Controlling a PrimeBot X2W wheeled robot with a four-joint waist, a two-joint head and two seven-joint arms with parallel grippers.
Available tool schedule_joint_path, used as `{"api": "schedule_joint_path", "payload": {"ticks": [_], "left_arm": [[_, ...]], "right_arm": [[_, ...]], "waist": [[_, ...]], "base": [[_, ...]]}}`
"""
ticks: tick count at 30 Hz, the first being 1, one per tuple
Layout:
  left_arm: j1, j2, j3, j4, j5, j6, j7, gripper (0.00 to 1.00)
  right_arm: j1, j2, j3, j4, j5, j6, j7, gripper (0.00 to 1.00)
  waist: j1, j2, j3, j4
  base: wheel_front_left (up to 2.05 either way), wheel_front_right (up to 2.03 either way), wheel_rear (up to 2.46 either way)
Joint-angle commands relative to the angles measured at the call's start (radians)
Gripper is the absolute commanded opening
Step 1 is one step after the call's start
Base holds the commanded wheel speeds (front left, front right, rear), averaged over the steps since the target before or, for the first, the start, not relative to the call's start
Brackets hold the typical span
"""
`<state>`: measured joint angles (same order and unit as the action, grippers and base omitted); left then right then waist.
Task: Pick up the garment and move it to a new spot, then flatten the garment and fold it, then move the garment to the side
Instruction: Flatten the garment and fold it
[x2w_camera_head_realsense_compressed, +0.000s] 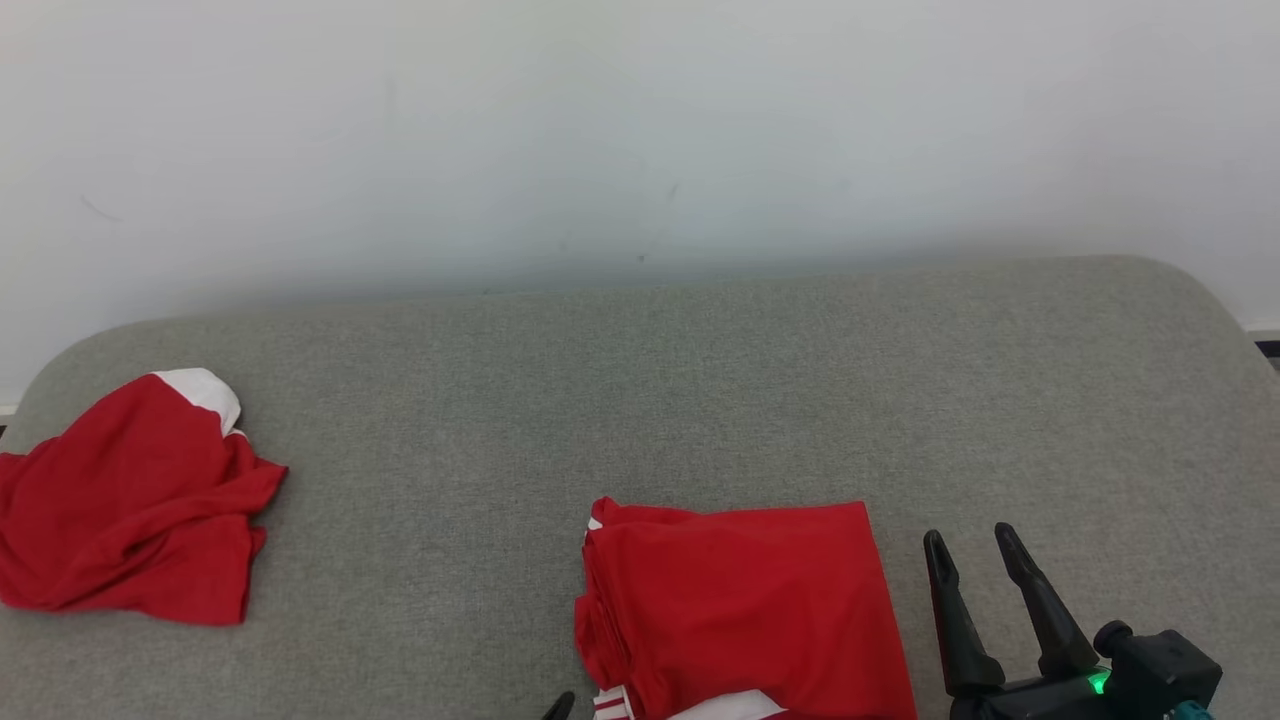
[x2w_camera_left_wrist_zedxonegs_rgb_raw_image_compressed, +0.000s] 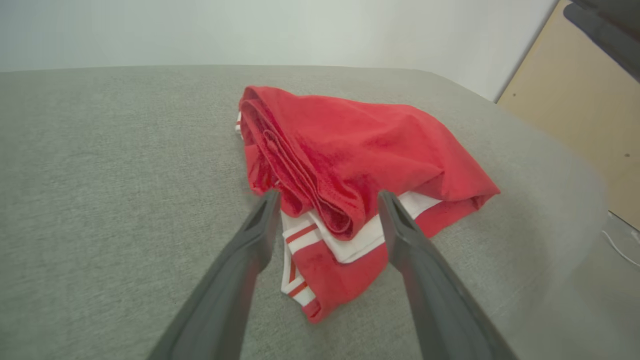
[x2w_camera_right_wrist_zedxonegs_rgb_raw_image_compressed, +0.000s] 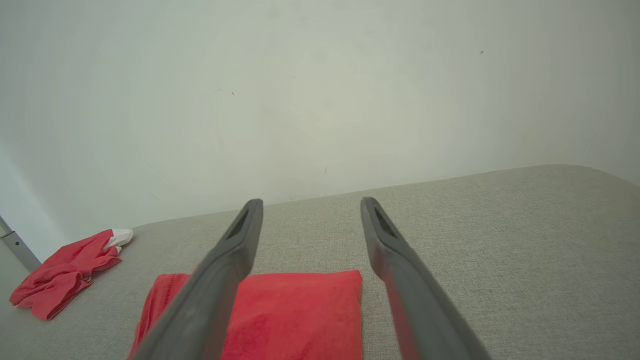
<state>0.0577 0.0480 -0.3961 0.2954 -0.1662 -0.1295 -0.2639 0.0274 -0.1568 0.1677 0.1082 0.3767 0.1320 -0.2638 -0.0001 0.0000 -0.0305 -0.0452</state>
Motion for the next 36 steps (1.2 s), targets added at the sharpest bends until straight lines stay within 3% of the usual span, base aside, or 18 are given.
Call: {"api": "schedule_joint_path", "payload": {"ticks": [1, 9, 19, 20, 21, 22, 23, 36], "left_arm": [[-0.028, 0.005, -0.022, 0.033, -0.022, 0.000, 0.000, 1.00], [-0.103, 0.003, -0.104, 0.161, -0.070, 0.000, 0.000, 1.00], [-0.167, 0.004, -0.104, 0.240, -0.111, 0.000, 0.000, 1.00], [-0.170, 0.004, -0.105, 0.238, -0.112, 0.000, 0.000, 0.93], [-0.172, 0.004, -0.107, 0.237, -0.113, 0.000, 0.000, 0.65], [-0.174, 0.004, -0.108, 0.234, -0.112, 0.000, 0.000, 0.29], [-0.176, 0.004, -0.108, 0.231, -0.113, 0.000, 0.000, 0.00], [-0.109, 0.032, -0.074, 0.143, -0.106, 0.000, 0.000, 0.00]], "right_arm": [[-0.011, -0.001, 0.008, 0.003, -0.005, -0.002, -0.001, 1.00], [-0.030, -0.005, 0.015, 0.013, -0.003, -0.002, -0.001, 1.00], [-0.042, -0.002, 0.014, 0.011, -0.004, -0.002, -0.001, 1.00], [-0.043, -0.002, 0.012, 0.010, -0.004, -0.002, -0.001, 1.00], [-0.042, -0.002, 0.010, 0.010, -0.004, -0.002, -0.001, 1.00], [-0.041, -0.001, 0.008, 0.009, -0.004, -0.002, -0.001, 1.00], [-0.038, 0.001, 0.005, 0.009, -0.005, -0.002, -0.001, 1.00], [-0.008, 0.013, -0.019, 0.015, -0.007, -0.002, -0.001, 1.00]], "waist": [[0.0001, 0.0000, 0.013, -0.021], [0.0001, 0.0000, 0.039, -0.077], [0.0001, 0.0000, 0.055, -0.111], [0.0001, 0.0000, 0.056, -0.111], [0.0001, 0.0000, 0.056, -0.110], [0.0001, 0.0000, 0.056, -0.109], [0.0001, 0.0000, 0.055, -0.106], [0.0001, 0.0000, 0.027, -0.053]], "base": [[0.00, 0.00, 0.00], [0.00, 0.00, 0.00], [0.00, 0.00, 0.00], [0.00, 0.00, 0.00], [0.00, 0.00, 0.00], [0.00, 0.00, 0.00], [0.00, 0.00, 0.00], [0.00, 0.00, 0.00]]}}
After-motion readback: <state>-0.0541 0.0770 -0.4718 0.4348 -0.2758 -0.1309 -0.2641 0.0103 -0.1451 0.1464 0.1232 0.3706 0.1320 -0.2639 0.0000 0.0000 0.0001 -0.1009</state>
